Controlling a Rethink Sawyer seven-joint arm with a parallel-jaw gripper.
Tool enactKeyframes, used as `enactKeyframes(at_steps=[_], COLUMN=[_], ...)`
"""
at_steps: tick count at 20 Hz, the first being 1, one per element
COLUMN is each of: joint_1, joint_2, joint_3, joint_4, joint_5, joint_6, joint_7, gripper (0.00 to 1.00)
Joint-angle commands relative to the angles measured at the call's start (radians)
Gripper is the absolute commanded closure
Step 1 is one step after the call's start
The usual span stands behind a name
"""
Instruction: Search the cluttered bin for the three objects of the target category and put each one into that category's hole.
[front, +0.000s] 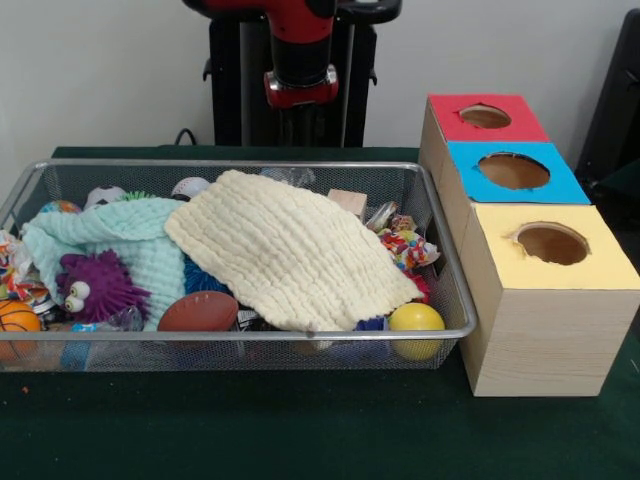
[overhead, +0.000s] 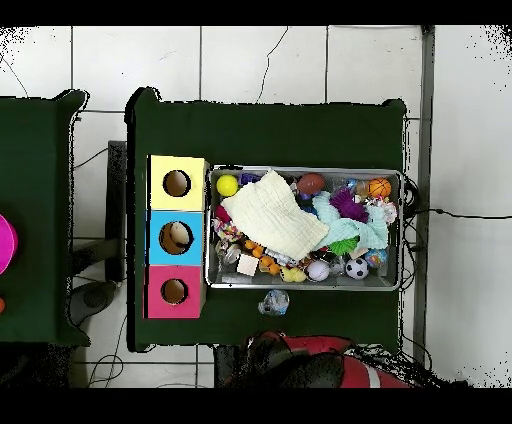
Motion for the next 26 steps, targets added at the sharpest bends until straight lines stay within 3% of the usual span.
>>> enactKeyframes(at_steps=[1, 9, 11, 19, 26], joint_1=[-0.011, 0.024, 0.027, 0.015, 0.048], joint_2=[-0.049, -0.104, -0.131, -0.225, -0.322], joint_3=[0.065, 0.029, 0.030, 0.082, 0.108], joint_4=[-0.006, 0.014, 0.029, 0.046, -0.011], joint_5=[0.084, 0.004, 0.005, 0.084, 0.190], joint_6=[0.077, -0.107, -0.101, 0.071, 0.322], joint_7=[0.168, 0.165, 0.164, 0.145, 0.103], gripper=[0.00, 0.00, 0.00, 0.00, 0.00])
